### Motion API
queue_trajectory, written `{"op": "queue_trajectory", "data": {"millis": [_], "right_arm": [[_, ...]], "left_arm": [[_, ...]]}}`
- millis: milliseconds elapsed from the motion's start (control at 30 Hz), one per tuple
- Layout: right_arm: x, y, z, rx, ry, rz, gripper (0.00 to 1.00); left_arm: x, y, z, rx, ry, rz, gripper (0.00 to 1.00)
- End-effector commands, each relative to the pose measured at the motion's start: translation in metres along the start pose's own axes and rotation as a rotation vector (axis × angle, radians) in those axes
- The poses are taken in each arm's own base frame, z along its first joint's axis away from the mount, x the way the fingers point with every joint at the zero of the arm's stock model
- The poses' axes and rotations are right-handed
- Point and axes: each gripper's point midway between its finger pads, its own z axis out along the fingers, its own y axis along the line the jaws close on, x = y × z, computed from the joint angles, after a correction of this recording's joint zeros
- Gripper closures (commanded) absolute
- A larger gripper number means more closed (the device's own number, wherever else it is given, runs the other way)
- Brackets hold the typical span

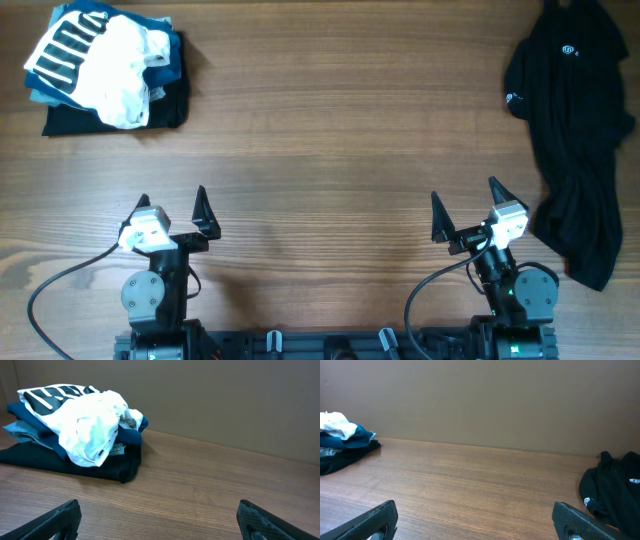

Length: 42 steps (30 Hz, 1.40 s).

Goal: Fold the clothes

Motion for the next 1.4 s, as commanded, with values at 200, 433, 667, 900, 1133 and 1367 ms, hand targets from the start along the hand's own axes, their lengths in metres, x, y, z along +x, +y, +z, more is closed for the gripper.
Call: {"op": "queue_trajectory", "data": {"millis": [200, 433, 667, 900, 1133, 1367], "right_arm": [[-0.0026, 0.004, -0.0004, -0.021, -0.012, -0.006, 0.0], [-0.0026, 0.004, -0.0004, -0.021, -0.012, -0.006, 0.0], [-0.0026, 0.004, -0.0004, -0.021, -0.012, -0.006, 0.0], [-0.0026, 0.004, -0.0004, -0.021, -0.012, -0.007, 0.0], [-0.0023, -0.0006, -0.0003, 0.006, -0.011, -0.061, 0.0], [-0.0028, -0.0006, -0.0002, 0.006, -0.012, -0.061, 0.0]], "left_arm": [[0.0016, -0.0005, -0.0003, 0.005, 0.005, -0.009, 0.0], [0.0016, -0.0005, -0.0003, 0.005, 0.005, -0.009, 0.0], [0.0016, -0.0005, -0.0003, 0.005, 0.005, -0.009, 0.0], [0.0016, -0.0005, -0.0003, 0.005, 0.005, -0.009, 0.0], [0.0016, -0.0005, -0.0003, 0.005, 0.005, -0.009, 0.0], [0.0016, -0.0005, -0.0003, 0.005, 0.005, -0.009, 0.0]]}}
